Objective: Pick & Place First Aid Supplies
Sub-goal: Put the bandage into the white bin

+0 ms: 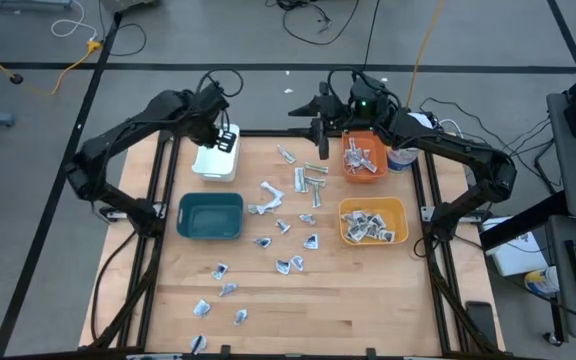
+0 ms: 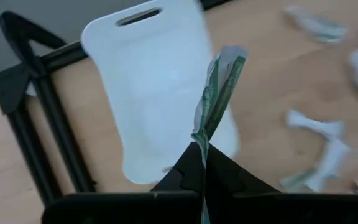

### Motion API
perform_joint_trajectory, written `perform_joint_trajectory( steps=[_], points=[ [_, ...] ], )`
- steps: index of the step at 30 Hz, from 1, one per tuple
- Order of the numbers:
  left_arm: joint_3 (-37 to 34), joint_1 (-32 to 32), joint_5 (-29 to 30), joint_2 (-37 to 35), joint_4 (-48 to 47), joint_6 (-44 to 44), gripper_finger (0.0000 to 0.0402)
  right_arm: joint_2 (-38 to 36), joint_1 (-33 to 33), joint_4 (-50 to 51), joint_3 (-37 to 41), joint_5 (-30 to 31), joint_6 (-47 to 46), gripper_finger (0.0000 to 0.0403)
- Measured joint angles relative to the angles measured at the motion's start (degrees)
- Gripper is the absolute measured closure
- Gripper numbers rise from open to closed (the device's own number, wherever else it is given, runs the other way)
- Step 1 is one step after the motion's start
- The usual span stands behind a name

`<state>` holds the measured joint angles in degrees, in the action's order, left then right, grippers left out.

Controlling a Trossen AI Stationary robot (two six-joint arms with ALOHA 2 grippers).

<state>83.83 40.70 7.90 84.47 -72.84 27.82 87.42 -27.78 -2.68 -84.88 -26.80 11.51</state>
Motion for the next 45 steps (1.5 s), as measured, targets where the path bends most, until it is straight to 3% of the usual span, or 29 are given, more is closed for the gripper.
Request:
perform_joint_trajectory(
  steps=[13,25,30,38,45],
  points=[
    [-0.1,8.8,-2.4,17.5,4.3,-5.6,0.0401,0.0,0.0,2.3,0.0,0.0,1.7,0.0211],
    [-0.1,9.9,-3.9,25.9,4.1,-6.6,0.0391,0.0,-0.5,4.8,0.0,0.0,4.2,0.0213],
    [-0.1,9.9,-5.9,26.0,3.7,-6.7,0.0341,0.0,-1.1,5.8,0.0,0.0,4.2,0.0208],
    [-0.1,10.0,-11.3,25.2,2.0,-10.9,0.0205,0.0,-1.5,6.4,0.0,0.0,4.2,0.021],
    [-0.1,6.8,-10.5,14.7,11.1,-18.4,0.0154,0.0,-4.1,14.6,0.0,0.1,2.2,0.0208]
  ],
)
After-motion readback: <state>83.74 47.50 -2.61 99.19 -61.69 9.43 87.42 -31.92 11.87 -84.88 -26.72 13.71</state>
